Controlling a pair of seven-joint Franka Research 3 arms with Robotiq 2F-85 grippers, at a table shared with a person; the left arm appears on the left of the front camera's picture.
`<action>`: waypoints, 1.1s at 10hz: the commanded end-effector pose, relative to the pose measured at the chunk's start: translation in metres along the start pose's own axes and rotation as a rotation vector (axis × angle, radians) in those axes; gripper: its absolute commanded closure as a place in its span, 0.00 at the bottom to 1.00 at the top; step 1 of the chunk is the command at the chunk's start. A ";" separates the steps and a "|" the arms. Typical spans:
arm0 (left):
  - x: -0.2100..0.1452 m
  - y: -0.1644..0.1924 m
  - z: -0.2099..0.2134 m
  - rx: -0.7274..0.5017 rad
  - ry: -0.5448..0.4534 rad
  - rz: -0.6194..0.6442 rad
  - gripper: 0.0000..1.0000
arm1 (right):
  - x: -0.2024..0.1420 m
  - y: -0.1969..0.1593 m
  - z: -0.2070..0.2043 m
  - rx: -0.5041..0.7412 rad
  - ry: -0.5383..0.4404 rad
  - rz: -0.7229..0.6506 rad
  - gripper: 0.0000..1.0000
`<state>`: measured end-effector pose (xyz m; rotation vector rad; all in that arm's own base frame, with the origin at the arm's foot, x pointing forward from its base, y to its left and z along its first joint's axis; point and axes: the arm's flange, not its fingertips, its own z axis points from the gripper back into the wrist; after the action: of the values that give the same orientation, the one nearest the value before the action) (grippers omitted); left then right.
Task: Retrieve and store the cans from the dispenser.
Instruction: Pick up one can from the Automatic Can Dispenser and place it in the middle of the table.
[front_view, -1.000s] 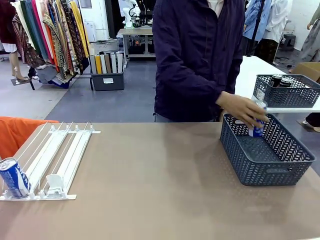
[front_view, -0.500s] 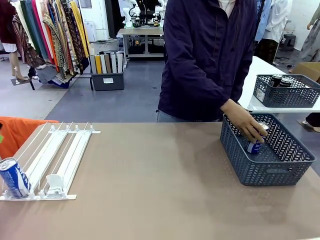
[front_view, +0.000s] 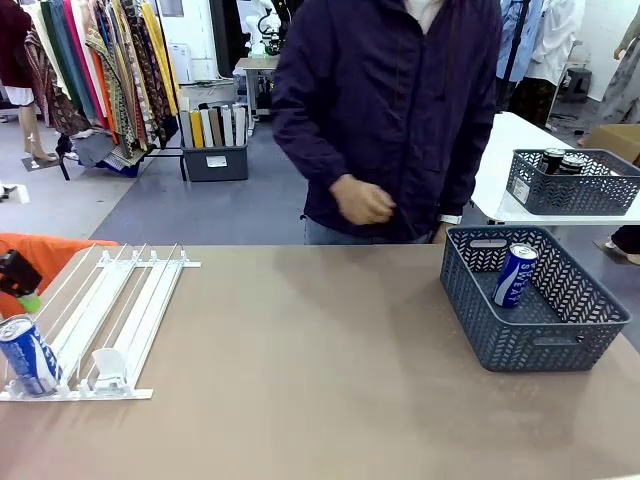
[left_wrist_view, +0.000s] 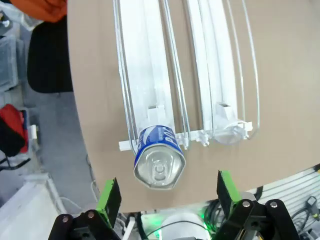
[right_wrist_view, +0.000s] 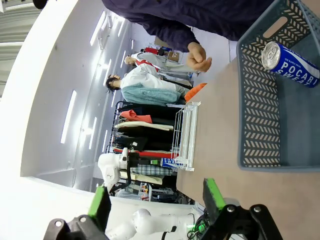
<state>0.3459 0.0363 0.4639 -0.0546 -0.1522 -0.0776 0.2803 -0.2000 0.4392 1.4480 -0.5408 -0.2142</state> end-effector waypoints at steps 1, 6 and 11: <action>-0.022 -0.009 -0.035 0.041 0.041 -0.025 0.00 | 0.000 0.002 0.001 0.003 0.009 0.016 0.00; -0.027 -0.005 -0.066 0.059 0.133 -0.004 0.00 | 0.000 0.002 0.001 0.003 0.009 0.016 0.00; -0.027 -0.003 -0.081 0.046 0.157 -0.005 0.00 | 0.000 0.002 0.001 0.003 0.009 0.016 0.00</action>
<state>0.3638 0.0334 0.4033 -0.0147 0.0212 -0.0890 0.2803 -0.2000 0.4392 1.4480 -0.5409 -0.2142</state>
